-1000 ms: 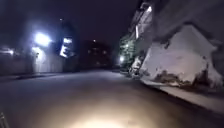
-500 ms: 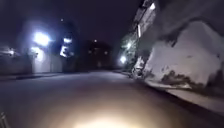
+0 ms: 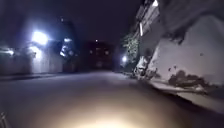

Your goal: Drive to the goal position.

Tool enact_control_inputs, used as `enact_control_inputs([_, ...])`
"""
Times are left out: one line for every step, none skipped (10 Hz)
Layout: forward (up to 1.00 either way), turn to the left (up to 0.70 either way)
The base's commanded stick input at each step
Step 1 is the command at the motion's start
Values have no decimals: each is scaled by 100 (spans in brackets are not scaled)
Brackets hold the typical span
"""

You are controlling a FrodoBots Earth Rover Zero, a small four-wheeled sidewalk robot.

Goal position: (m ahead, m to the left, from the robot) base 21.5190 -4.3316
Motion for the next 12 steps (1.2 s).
enact_control_inputs([70,0])
enact_control_inputs([70,0])
enact_control_inputs([70,0])
enact_control_inputs([70,0])
enact_control_inputs([70,0])
enact_control_inputs([70,-6])
enact_control_inputs([70,-22])
enact_control_inputs([70,-32])
enact_control_inputs([70,-12])
enact_control_inputs([70,0])
enact_control_inputs([70,0])
enact_control_inputs([70,0])
